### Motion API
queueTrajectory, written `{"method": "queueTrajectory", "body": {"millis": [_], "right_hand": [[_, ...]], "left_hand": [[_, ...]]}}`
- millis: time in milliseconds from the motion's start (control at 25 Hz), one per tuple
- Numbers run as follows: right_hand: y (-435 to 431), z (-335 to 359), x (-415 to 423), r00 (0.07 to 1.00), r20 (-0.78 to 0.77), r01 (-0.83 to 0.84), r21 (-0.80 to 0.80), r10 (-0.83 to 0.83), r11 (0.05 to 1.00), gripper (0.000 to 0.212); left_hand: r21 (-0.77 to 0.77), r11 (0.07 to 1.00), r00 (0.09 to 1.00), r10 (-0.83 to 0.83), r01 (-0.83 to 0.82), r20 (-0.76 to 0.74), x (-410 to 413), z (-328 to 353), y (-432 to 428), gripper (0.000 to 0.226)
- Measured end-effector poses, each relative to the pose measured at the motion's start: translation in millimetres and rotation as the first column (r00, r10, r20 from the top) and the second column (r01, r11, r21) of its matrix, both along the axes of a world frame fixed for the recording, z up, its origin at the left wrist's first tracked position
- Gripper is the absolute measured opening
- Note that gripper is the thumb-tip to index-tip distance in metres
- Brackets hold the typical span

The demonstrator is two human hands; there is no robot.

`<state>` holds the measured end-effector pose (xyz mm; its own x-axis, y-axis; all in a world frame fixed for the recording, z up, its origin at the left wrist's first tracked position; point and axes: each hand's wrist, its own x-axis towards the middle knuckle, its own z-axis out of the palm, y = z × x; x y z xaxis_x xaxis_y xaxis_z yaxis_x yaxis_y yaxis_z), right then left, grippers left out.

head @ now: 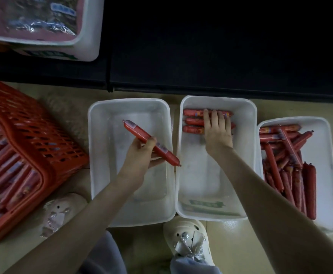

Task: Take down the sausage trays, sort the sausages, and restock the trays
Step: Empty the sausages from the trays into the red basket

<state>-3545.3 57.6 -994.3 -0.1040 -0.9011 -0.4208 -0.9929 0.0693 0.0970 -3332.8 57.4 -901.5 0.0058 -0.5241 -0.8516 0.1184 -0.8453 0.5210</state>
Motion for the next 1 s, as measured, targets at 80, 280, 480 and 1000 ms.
{"method": "queueTrajectory", "body": {"millis": [80, 280, 480, 1000], "right_hand": [[-7, 0, 3, 0.997, -0.070, -0.048, -0.050, 0.045, 0.998, 0.078], [-10, 3, 3, 0.996, -0.053, -0.073, 0.075, 0.077, 0.995, 0.051], [-1, 11, 9, 0.986, 0.115, 0.104, 0.159, -0.123, 0.982, 0.048], [20, 186, 78, 0.045, 0.751, 0.689, 0.454, -0.659, 0.565, 0.023]], "left_hand": [[-0.007, 1.000, 0.999, -0.028, 0.028, 0.025, 1, 0, 3, 0.006], [-0.024, 0.988, 0.987, -0.153, 0.154, 0.042, 7, 6, 6, 0.015], [-0.044, 0.955, 0.955, -0.293, 0.295, 0.044, 26, 26, 1, 0.027], [-0.255, 0.868, 0.884, -0.460, 0.426, -0.088, 94, 107, -6, 0.020]]}}
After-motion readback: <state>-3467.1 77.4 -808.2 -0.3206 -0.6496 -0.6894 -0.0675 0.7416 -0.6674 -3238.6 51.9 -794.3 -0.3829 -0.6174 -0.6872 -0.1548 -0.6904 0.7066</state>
